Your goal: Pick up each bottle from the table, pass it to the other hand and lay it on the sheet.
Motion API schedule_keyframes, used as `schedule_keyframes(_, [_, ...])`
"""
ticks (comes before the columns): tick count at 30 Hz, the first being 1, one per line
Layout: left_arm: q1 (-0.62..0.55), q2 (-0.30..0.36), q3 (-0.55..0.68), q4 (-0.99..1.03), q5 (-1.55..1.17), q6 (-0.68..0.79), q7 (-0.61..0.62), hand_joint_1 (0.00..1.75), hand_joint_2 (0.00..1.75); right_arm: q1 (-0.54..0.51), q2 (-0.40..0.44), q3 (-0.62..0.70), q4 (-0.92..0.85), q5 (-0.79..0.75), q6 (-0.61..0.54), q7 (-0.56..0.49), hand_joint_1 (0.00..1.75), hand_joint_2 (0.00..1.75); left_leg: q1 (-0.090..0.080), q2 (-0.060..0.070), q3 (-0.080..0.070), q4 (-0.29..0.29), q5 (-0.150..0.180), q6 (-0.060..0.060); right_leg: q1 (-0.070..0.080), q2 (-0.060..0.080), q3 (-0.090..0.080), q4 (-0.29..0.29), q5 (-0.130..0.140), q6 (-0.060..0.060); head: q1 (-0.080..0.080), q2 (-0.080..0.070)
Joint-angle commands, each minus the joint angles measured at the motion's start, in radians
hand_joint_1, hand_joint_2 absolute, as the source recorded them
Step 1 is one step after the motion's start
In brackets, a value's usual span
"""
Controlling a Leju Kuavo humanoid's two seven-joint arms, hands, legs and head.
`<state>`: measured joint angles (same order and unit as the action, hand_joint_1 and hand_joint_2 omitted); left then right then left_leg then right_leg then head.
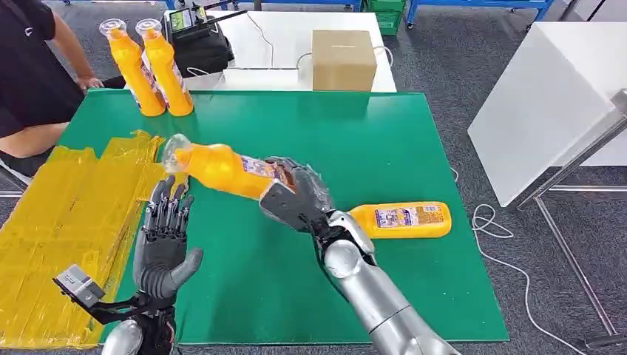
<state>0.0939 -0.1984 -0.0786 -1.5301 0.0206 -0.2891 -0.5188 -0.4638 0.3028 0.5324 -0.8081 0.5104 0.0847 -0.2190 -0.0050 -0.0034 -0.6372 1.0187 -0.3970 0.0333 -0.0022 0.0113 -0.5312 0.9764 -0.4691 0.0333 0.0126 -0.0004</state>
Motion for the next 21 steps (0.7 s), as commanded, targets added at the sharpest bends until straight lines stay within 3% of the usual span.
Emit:
schedule_keyframes(1, [-0.025,0.005,0.015,0.060,0.023,0.002,0.013,0.00,1.75,-0.036,0.046,0.292,0.115,-0.064,-0.017,0.000,1.75,1.75,0.000,0.000,0.004,-0.001,-0.001,-0.003,0.000,-0.001,0.003,-0.001,-0.001,-0.001,0.000,0.000])
schedule_keyframes(6, [0.008,0.002,0.067,0.040,0.036,0.009,0.011,0.00,1.75,0.002,0.046,0.472,0.028,-0.129,-0.052,0.000,1.75,1.75,0.001,0.003,0.005,-0.001,-0.003,-0.003,0.000,0.002,0.004,-0.001,-0.002,-0.001,0.000,0.000])
schedule_keyframes(11, [0.036,-0.011,0.094,0.011,0.039,0.004,0.011,0.00,1.75,0.031,0.046,0.513,-0.036,-0.126,-0.051,-0.002,1.75,1.75,0.001,0.001,0.001,-0.001,-0.001,-0.002,0.001,0.000,0.000,0.000,-0.002,-0.002,0.000,0.000])
schedule_keyframes(17, [0.047,-0.023,0.110,0.001,0.020,0.008,0.002,0.00,1.75,0.050,0.046,0.701,-0.042,-0.167,-0.032,0.014,1.75,1.75,0.001,0.001,0.003,-0.002,-0.003,-0.004,0.000,0.000,-0.007,-0.001,-0.004,-0.006,0.001,0.000])
schedule_keyframes(21, [0.049,-0.023,0.115,-0.001,0.014,0.011,-0.003,0.00,1.75,0.045,0.046,0.755,-0.032,-0.190,-0.042,0.024,1.75,1.75,0.001,-0.002,0.002,-0.002,-0.003,-0.004,0.001,-0.002,-0.007,-0.001,-0.005,-0.006,0.000,0.000])
